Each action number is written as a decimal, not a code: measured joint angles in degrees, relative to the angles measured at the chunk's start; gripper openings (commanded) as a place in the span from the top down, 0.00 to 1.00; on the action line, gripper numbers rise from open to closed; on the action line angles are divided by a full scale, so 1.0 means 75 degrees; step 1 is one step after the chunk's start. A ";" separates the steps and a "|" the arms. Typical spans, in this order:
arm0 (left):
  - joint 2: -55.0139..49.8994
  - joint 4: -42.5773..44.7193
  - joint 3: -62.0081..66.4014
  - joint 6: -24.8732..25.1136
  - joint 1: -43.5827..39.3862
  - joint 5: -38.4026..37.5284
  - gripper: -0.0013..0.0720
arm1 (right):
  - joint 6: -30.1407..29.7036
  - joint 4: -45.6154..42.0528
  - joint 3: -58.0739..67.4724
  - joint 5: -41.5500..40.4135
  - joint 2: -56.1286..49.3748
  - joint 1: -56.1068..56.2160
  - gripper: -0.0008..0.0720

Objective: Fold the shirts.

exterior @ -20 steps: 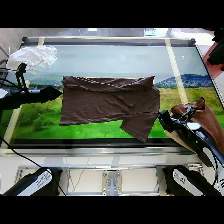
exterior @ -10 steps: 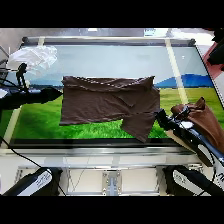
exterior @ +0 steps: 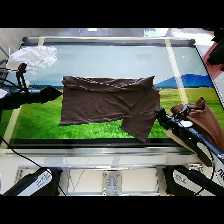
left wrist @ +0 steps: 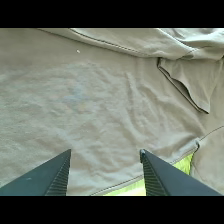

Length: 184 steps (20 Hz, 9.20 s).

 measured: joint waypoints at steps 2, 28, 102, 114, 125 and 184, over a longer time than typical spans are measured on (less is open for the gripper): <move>0.0000 0.0000 0.0000 0.0000 0.0000 0.0020 0.34 | -0.0201 0.0061 0.0213 0.0064 -0.0105 0.0000 0.47; 0.0157 0.0895 -0.3692 -0.3570 0.0000 0.2110 0.34 | -0.0647 0.0224 0.0691 0.1376 -0.0321 0.0000 0.95; -0.3389 0.5281 0.2235 -0.3620 -0.1533 0.2101 0.96 | 0.0542 -0.6589 0.7542 0.4436 -0.3783 0.0495 0.96; -0.3570 0.5281 0.1888 -0.3599 -0.1530 0.1580 0.06 | 0.1137 -0.7318 0.7023 0.5155 -0.3981 0.0507 0.55; -0.2570 0.5281 0.2751 -0.3660 -0.1524 0.0985 0.06 | 0.1358 -0.7874 0.7259 0.6540 -0.1687 0.0367 0.50; 0.0962 0.5269 -0.0816 -0.3896 -0.1285 0.0726 0.06 | 0.3899 -0.3745 -0.1859 0.2468 0.3704 0.1609 0.95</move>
